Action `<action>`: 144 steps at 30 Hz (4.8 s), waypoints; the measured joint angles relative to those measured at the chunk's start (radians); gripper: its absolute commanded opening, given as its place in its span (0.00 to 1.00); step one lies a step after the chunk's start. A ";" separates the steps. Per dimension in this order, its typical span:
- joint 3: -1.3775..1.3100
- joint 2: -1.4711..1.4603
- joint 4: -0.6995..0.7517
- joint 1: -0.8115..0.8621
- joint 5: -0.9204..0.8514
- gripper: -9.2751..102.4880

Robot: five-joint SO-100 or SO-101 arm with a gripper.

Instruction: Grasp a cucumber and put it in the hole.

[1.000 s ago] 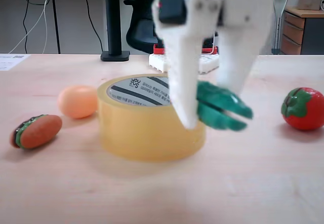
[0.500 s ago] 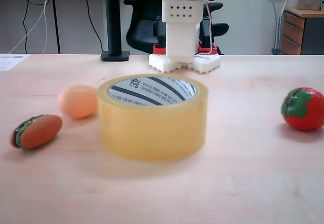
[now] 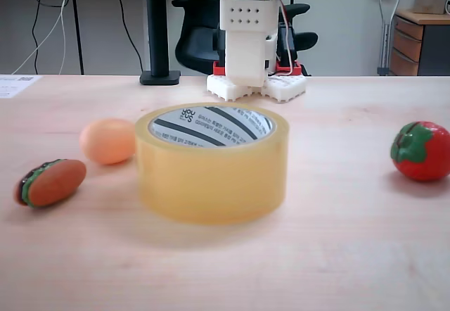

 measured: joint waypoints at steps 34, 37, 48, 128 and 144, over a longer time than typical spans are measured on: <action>1.045 0.314 -0.753 -0.173 0.126 0.15; 1.045 0.291 -0.775 -0.187 0.126 0.18; 1.045 0.279 -0.796 -0.187 0.126 0.53; 2.115 1.529 -0.357 -0.094 0.121 0.08; 2.115 1.528 -0.356 -0.094 0.121 0.08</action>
